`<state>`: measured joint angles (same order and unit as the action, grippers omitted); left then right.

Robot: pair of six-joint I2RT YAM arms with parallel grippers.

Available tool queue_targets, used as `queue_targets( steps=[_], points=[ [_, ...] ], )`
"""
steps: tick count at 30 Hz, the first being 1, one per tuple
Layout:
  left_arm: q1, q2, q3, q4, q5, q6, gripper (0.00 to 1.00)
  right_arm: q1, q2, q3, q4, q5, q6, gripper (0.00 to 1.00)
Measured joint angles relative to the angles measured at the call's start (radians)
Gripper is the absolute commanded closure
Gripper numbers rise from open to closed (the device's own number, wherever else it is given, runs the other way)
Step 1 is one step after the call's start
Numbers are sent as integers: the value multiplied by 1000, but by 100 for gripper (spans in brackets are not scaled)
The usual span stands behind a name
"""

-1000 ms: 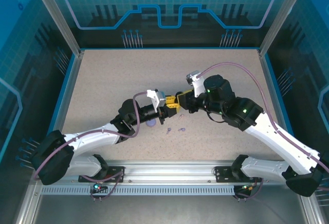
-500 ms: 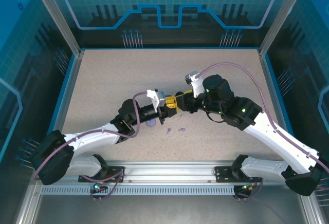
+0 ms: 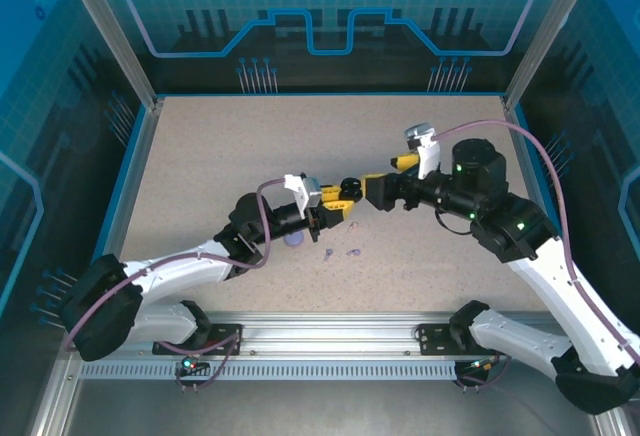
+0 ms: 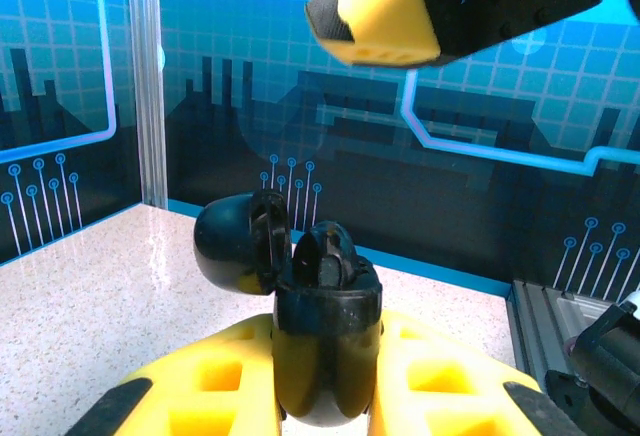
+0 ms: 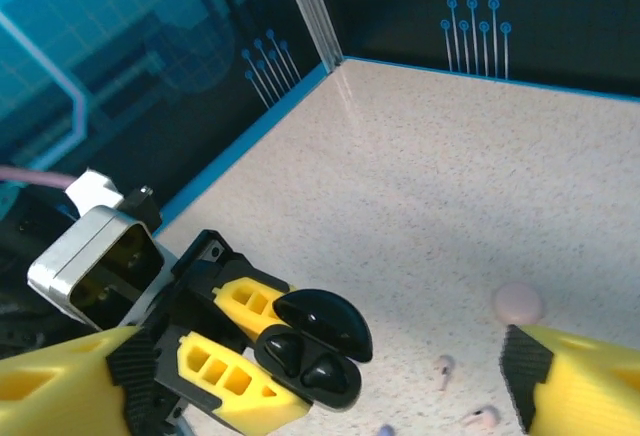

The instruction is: Insert the wireless bluetooth earbuds into the charging case

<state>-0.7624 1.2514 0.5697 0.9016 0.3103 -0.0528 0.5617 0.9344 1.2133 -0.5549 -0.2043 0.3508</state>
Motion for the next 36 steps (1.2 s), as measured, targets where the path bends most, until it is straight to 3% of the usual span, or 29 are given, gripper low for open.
queue_targets(
  steps=[5, 10, 15, 24, 31, 36],
  points=[
    [0, -17, 0, 12, 0, 0, 97, -44, 52, -59, 54, -207, 15, 0],
    [0, -20, 0, 16, 1, 0, 97, -30, 150, -79, 96, -327, 31, 1],
    [0, -21, 0, 16, 0, 0, 97, -11, 165, -80, 139, -399, 49, 17],
    [-2, -31, 0, 27, 10, 0, 98, -11, 163, -56, 117, -391, 28, 37],
    [-10, -31, 0, 26, 16, 0, 97, -13, 116, -51, 75, -367, -10, 36],
    [-9, -31, 0, 19, 16, 0, 98, -14, 87, -44, 25, -328, -44, 29]
  ],
)
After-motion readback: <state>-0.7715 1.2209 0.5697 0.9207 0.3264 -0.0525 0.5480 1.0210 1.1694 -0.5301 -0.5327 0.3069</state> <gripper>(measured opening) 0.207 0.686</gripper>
